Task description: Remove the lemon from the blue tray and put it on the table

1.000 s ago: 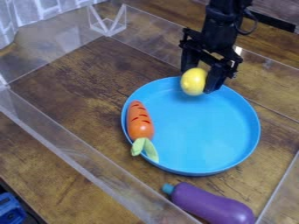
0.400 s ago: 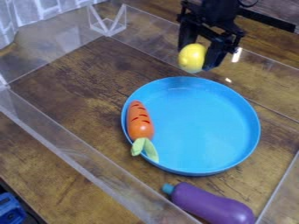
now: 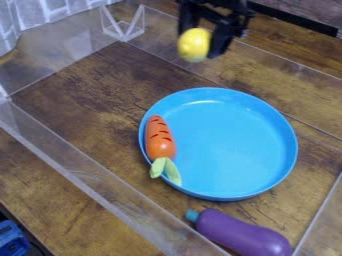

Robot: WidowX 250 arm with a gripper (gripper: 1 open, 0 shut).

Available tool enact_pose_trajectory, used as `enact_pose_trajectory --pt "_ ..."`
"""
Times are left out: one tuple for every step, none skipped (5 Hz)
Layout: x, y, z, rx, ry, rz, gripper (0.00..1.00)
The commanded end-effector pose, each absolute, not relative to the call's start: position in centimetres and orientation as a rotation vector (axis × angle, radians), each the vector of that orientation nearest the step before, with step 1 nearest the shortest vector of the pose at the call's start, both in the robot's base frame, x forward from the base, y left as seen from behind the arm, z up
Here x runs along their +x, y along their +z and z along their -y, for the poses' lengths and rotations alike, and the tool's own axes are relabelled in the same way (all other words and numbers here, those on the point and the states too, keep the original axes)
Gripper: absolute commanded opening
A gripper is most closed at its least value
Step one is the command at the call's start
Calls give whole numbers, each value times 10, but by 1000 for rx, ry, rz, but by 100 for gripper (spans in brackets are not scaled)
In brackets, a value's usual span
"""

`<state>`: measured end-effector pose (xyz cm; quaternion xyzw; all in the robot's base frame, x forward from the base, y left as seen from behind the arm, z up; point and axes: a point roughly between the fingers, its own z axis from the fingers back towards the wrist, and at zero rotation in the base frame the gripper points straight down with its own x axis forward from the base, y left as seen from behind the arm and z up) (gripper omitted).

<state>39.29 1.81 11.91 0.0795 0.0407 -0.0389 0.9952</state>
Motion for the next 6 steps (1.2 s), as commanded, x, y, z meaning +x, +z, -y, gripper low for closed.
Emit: enact_pose_trajectory --pt "389 161 -42 179 -17 19 0" --pt "391 153 -50 200 -10 -13 0" --pt "394 140 -58 219 -8 -49 0" --pt "396 127 -66 238 -7 -88 0" --pt "399 109 -76 246 -6 -120 0" --pt "404 94 -88 250 8 -152 0"
